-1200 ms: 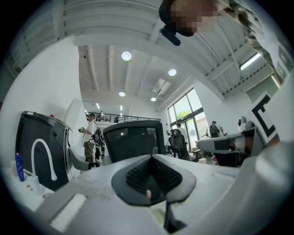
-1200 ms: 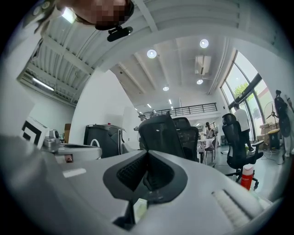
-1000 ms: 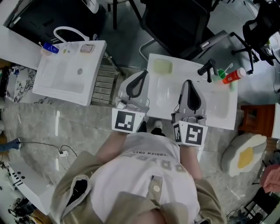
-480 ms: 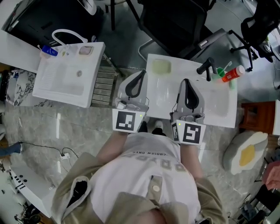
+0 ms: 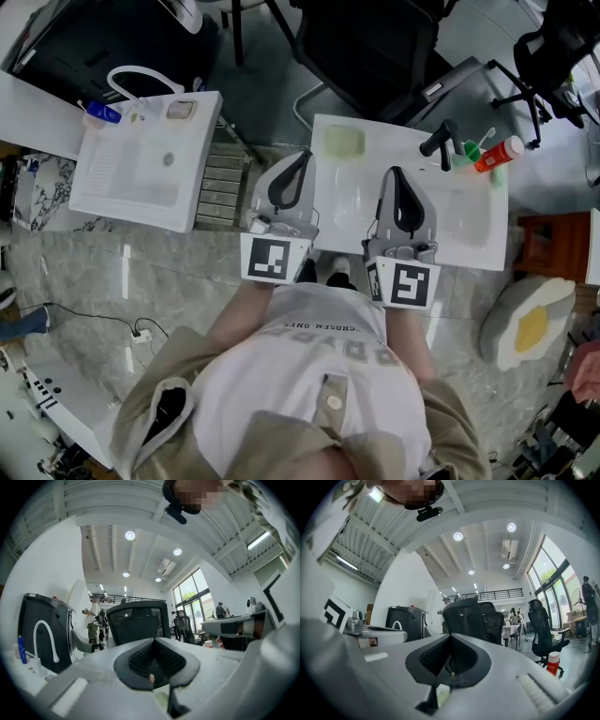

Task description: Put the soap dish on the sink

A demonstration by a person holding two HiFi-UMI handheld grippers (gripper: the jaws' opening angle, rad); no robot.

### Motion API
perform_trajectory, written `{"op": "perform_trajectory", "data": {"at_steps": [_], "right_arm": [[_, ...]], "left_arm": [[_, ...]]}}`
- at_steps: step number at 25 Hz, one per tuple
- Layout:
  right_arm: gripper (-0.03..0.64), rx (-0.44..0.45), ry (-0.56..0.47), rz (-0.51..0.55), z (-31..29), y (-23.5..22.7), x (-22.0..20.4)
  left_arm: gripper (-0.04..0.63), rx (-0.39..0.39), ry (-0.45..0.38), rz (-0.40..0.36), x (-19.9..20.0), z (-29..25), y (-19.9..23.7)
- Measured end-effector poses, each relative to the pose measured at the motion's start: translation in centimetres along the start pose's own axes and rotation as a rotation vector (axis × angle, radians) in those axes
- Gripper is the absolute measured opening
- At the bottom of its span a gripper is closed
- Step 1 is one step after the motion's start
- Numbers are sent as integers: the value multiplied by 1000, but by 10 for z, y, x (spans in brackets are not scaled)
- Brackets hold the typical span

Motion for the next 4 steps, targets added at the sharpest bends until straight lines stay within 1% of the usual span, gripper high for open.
{"op": "perform_trajectory", "data": {"at_steps": [4], "right_arm": [[0, 1, 9, 7, 0, 0, -2]], "left_arm": [[8, 1, 8, 2, -2, 0, 1]]}}
Point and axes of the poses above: the fingertips, and each gripper's own axes: z backward along the fingers, y to its left, x out of its top, the point moved 5 cm from there along z, backward along the fingers, and after that the axes turned 2 degrees about x, right-handed, at the moved point
